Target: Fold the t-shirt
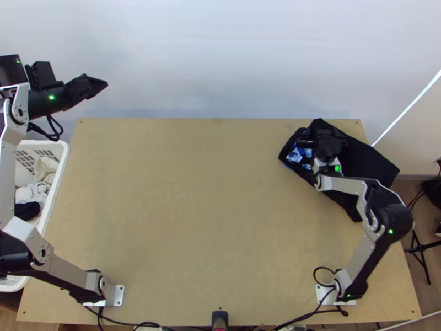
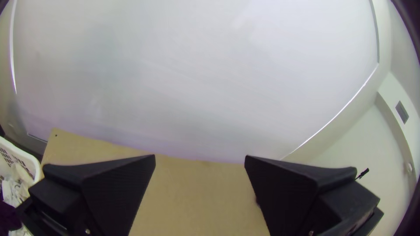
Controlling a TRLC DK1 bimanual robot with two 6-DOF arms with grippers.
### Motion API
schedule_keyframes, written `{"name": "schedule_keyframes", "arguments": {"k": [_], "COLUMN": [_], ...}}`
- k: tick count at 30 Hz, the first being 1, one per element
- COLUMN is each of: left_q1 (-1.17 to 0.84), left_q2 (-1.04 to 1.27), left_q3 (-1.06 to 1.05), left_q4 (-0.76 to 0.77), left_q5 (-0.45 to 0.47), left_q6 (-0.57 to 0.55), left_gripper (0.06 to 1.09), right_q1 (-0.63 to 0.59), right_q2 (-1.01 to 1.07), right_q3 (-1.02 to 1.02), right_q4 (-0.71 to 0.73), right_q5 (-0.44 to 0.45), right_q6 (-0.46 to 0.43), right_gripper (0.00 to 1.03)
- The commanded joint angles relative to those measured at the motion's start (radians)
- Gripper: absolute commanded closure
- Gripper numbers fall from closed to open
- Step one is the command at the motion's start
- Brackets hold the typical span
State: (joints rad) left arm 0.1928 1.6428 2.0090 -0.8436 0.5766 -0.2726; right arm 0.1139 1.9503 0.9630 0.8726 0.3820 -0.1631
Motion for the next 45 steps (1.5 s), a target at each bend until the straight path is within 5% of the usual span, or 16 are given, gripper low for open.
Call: {"name": "schedule_keyframes", "arguments": {"k": [1,8,19,23,27,32,42,45], "left_q1": [0.005,-0.007,-0.128,-0.214,-0.317,-0.380,-0.401,-0.392], "left_q2": [0.005,-0.011,-0.324,-0.529,-0.679,-0.897,-1.213,-1.338], "left_q3": [0.027,-0.024,-0.464,-0.753,-0.972,-1.302,-1.695,-1.811], "left_q4": [0.000,-0.003,0.452,0.767,0.933,1.281,1.335,1.339], "left_q5": [0.003,-0.026,-0.512,-0.785,-0.940,-0.934,-0.914,-0.885], "left_q6": [0.003,0.006,0.147,0.171,0.234,0.325,0.348,0.386], "left_gripper": [0.10,0.10,0.10,0.10,0.10,0.10,0.10,0.10], "right_q1": [0.015,-0.039,-0.048,-0.046,-0.043,-0.016,0.109,0.142], "right_q2": [0.042,-0.321,-0.975,-1.232,-1.397,-1.636,-1.958,-1.956], "right_q3": [0.040,-0.030,-0.107,-0.199,-0.216,-0.429,-0.814,-0.877], "right_q4": [0.025,-0.030,-0.399,-0.371,-0.379,-0.279,-0.230,-0.228], "right_q5": [0.018,0.017,-0.038,-0.097,-0.103,-0.187,-0.288,-0.287], "right_q6": [0.010,0.039,0.022,-0.018,-0.018,-0.013,-0.018,0.050], "right_gripper": [0.03,0.03,0.03,0.03,0.03,0.03,0.03,0.03]}}
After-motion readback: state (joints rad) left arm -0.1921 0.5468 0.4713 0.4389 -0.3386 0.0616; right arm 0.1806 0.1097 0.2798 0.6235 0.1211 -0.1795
